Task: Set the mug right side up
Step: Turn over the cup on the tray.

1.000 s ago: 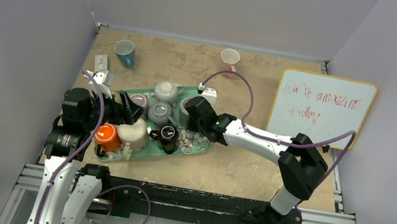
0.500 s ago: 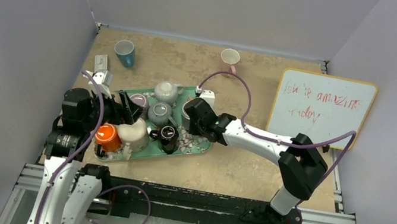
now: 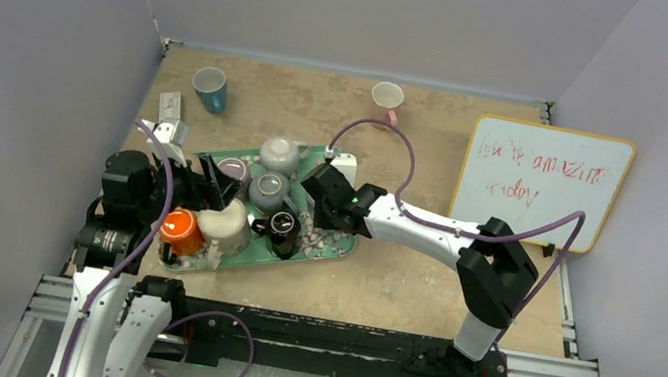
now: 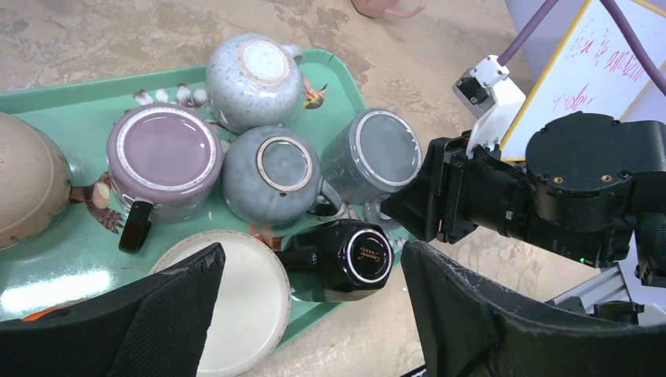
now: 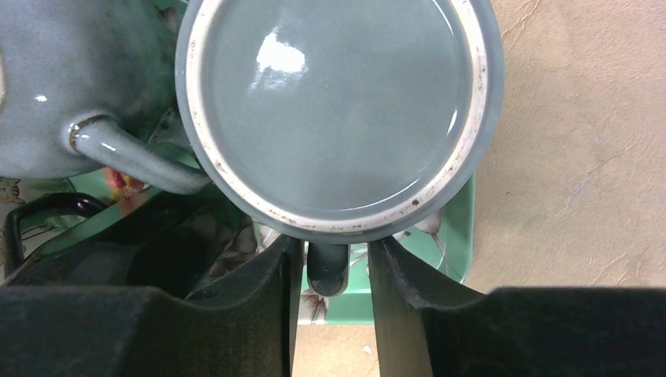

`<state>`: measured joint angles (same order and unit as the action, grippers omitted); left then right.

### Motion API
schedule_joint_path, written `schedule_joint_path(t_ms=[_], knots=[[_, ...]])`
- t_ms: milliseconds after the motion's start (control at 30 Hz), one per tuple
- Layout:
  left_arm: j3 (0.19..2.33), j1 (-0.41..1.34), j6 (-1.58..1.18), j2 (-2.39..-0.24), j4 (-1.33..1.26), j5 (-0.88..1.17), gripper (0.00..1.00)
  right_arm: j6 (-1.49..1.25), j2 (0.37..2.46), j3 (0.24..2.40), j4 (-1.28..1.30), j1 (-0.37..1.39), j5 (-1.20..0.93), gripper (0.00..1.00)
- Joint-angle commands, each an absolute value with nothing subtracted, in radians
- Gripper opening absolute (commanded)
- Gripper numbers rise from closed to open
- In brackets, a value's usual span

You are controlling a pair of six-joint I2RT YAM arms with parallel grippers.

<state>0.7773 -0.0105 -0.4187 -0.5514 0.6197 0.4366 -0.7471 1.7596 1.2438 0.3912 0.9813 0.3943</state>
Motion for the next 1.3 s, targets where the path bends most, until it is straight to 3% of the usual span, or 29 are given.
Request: schedule_joint_path(t_ms=[0,233,533,733,833,1267], knots=[[0.785,-0.007,-0.419,-0.54,0.601,0.432,0.82,-0.789,1.775,1.297,0.435,0.985,0.442,0.39],[0.785,-0.006,-0.419,-0.538,0.6,0.441,0.82,-0.828,1.823,1.347,0.473,0.984,0.467,0.39],[0.785,0.016,-0.419,-0.535,0.6,0.443,0.82,-0.837,1.846,1.358,0.477,0.984,0.486,0.29],[0.785,0.017,-0.418,-0.536,0.6,0.443,0.82,-0.83,1.843,1.353,0.462,0.984,0.515,0.15],[0.785,0.018,-0.417,-0.539,0.6,0.443,0.82,-0.822,1.825,1.339,0.446,0.984,0.518,0.0],[0.791,0.018,-0.423,-0.543,0.596,0.426,0.82,-0.825,1.557,1.091,0.146,0.984,0.463,0.0]])
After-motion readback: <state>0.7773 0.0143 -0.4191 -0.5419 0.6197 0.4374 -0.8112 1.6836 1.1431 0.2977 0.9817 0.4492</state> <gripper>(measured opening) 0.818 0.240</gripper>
